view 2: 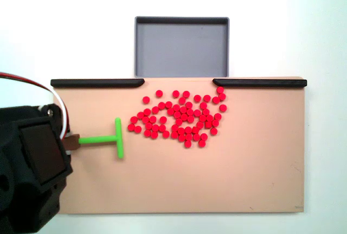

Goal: Gather the left side granules

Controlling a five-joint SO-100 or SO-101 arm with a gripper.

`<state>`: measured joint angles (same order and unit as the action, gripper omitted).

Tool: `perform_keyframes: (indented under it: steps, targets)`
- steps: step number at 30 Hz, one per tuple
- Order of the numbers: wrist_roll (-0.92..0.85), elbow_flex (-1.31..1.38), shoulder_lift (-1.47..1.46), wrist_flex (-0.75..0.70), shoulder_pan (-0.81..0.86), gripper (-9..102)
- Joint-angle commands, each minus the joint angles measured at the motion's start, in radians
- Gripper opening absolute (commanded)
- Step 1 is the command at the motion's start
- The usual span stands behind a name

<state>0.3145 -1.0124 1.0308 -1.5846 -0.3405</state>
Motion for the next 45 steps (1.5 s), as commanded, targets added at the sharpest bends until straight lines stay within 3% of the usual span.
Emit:
perform_keyframes:
  steps: [1, 45]
  targets:
    - [-0.006, 0.051, -0.002, -0.002, 0.014, 0]
    - [0.012, 0.167, -0.103, -0.035, 0.009, 0]
